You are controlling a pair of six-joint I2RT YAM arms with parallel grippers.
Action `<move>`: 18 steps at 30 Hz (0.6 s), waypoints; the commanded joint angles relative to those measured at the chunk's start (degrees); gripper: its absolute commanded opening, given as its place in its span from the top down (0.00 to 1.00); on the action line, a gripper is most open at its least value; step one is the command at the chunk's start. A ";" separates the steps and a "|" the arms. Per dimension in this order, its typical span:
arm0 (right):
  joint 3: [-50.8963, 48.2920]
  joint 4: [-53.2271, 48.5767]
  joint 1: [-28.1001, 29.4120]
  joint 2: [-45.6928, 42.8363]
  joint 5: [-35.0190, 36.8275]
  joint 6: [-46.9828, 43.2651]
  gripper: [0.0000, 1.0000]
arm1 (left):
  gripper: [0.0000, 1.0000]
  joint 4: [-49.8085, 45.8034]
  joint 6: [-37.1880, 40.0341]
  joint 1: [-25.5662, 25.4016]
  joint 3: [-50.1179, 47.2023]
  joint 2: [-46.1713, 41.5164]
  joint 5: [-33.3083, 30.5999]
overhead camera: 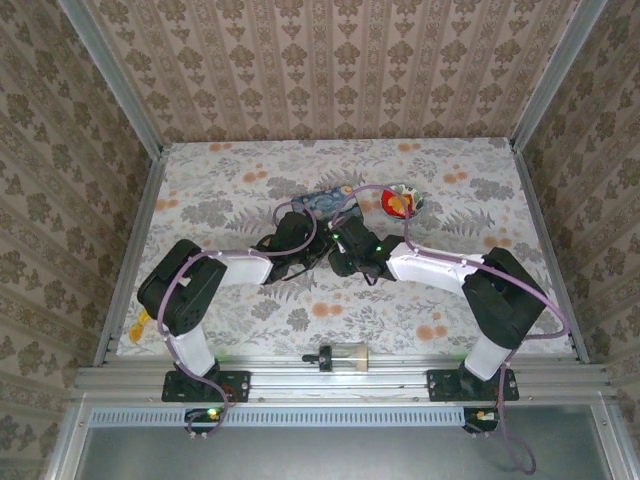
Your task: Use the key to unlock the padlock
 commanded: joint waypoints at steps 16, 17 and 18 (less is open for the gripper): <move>5.12 -0.25 0.95 6.23 5.39 -4.70 0.68 | 1.00 -0.52 -2.22 0.48 -0.18 0.45 3.03; 5.24 -0.15 0.95 6.62 5.42 -4.67 0.68 | 1.00 -0.39 -2.22 0.49 -0.12 0.44 3.10; 5.40 -0.04 1.01 6.88 5.67 -4.59 0.69 | 1.00 -0.36 -2.16 0.52 -0.03 0.44 3.15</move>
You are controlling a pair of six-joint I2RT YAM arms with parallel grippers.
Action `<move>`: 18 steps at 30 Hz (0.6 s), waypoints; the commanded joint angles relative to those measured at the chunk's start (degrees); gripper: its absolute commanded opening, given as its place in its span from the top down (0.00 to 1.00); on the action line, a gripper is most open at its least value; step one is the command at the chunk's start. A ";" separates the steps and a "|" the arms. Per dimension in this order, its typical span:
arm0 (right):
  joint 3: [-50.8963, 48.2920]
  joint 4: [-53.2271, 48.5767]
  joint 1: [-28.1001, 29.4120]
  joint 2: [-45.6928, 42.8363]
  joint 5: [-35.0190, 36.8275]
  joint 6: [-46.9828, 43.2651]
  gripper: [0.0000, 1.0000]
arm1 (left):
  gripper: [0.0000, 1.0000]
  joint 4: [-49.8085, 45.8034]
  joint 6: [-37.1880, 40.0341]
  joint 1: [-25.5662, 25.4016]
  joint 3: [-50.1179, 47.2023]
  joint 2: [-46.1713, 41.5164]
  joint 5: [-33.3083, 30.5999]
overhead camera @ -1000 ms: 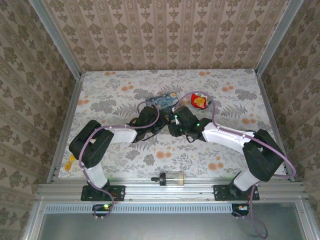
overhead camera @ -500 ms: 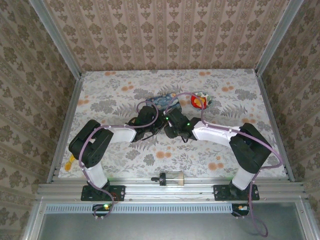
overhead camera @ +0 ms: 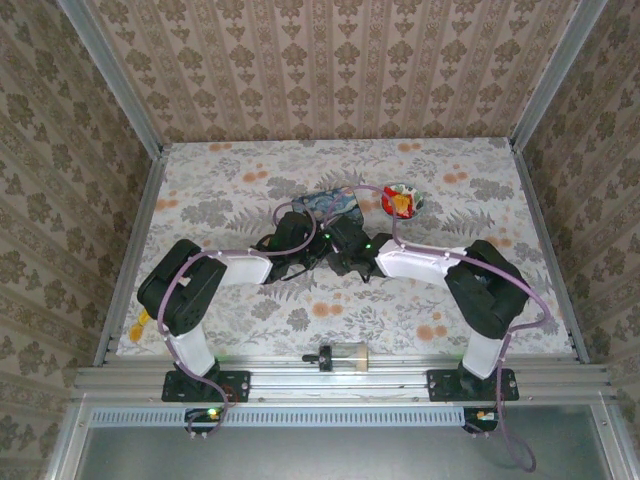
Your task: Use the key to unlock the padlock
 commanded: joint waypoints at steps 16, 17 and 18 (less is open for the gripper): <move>1.49 3.06 -1.98 0.32 -2.70 3.68 0.96 | 1.00 0.14 -1.22 0.27 -0.46 0.70 2.43; 1.36 3.43 -2.60 -0.02 -4.62 4.06 0.97 | 1.00 0.33 -1.37 0.20 -0.55 0.70 2.51; 1.19 3.84 -3.25 -0.26 -7.03 4.58 0.97 | 1.00 0.58 -1.39 0.21 -0.64 0.70 2.56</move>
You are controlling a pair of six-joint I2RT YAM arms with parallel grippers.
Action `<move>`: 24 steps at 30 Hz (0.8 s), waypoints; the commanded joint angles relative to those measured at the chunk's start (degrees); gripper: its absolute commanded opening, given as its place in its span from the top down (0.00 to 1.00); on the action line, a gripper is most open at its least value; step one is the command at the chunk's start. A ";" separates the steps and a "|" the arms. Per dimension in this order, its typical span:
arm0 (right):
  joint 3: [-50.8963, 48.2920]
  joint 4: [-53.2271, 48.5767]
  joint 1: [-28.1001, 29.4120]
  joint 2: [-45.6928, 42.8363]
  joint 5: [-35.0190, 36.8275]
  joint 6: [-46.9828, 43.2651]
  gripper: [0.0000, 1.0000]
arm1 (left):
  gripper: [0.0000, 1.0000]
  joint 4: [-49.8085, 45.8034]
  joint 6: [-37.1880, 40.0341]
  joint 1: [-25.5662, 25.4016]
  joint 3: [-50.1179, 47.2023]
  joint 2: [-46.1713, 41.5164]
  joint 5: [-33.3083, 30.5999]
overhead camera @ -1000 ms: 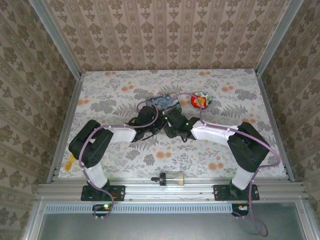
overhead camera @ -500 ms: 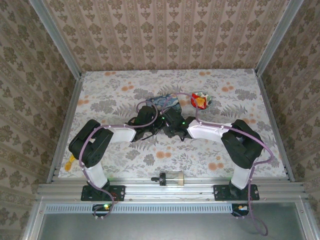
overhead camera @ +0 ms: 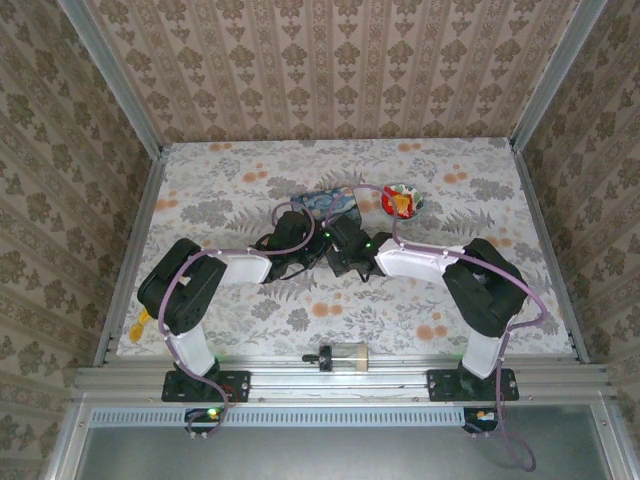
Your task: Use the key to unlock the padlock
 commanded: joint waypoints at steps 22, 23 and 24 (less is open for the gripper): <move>-6.51 19.42 -16.82 -0.72 -41.56 21.68 1.00 | 0.99 3.02 -2.60 -0.25 -2.57 0.24 3.13; -6.40 19.50 -16.86 -0.61 -41.52 21.81 1.00 | 0.99 3.02 -2.66 -0.26 -2.49 0.15 3.13; -6.40 19.66 -16.86 -0.39 -41.57 21.94 1.00 | 0.98 2.90 -2.59 -0.24 -2.50 0.07 3.07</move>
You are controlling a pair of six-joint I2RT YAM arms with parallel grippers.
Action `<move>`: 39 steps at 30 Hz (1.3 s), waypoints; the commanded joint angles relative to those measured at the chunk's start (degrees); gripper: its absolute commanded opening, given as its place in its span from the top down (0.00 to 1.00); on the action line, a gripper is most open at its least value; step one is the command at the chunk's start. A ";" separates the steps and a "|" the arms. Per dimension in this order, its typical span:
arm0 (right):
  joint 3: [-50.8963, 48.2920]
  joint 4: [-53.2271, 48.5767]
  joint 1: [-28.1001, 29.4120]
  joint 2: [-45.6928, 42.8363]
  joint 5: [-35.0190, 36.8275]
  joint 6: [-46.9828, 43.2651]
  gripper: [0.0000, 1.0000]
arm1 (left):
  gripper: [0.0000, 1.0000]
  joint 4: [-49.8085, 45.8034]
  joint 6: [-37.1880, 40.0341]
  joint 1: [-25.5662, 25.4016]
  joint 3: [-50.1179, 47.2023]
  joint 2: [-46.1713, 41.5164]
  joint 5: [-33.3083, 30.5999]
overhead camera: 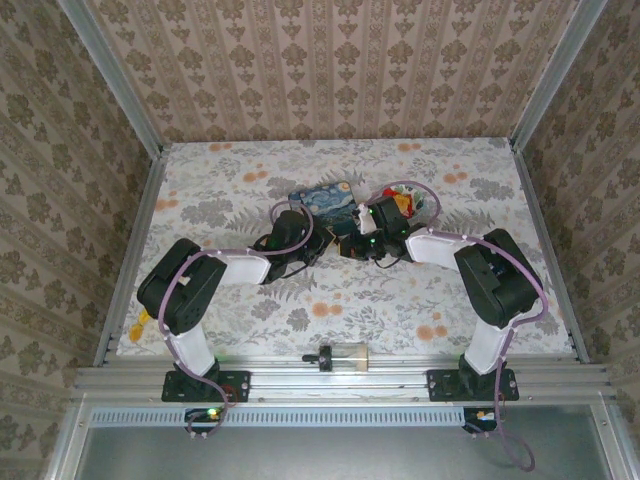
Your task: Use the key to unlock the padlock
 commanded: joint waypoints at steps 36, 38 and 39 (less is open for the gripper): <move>-0.22 7.64 -2.48 3.07 0.41 5.16 0.97 | 0.37 -10.00 7.84 0.66 -4.89 -14.75 -2.44; -0.19 7.29 -2.48 3.02 0.91 4.81 0.94 | 0.27 -12.69 9.80 0.90 -4.83 -17.22 -4.05; -0.24 6.98 -2.47 3.10 1.24 4.61 0.93 | 0.21 -14.23 11.10 1.06 -4.65 -18.56 -5.13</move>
